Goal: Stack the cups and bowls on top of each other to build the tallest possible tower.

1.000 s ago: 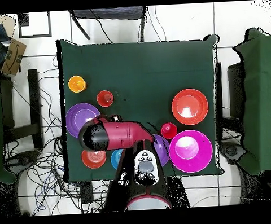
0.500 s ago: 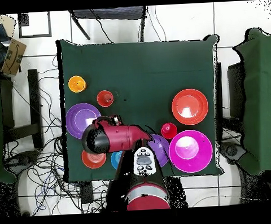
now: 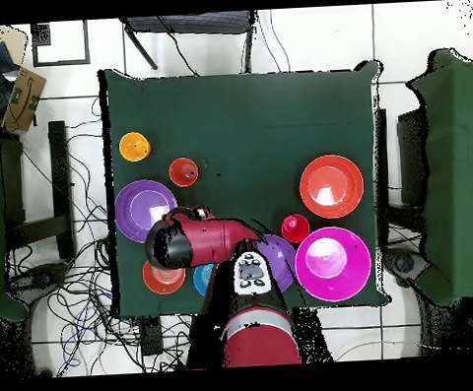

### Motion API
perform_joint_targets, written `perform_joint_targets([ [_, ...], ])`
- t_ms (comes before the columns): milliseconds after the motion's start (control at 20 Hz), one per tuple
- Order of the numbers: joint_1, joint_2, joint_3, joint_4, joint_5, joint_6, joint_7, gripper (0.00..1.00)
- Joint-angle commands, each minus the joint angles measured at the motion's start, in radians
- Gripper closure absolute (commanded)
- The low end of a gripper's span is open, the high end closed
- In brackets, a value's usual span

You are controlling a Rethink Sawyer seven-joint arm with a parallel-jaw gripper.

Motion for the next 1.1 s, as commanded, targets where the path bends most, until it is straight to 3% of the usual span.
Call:
perform_joint_targets([
  [50, -0.032, 0.036, 0.123, 0.038, -0.076, -0.006, 0.069, 0.0],
  [400, -0.022, 0.018, 0.104, 0.055, -0.087, 0.011, 0.086, 0.0],
  [1100, 0.017, -0.088, 0.079, 0.105, -0.06, 0.086, 0.1, 0.0],
])
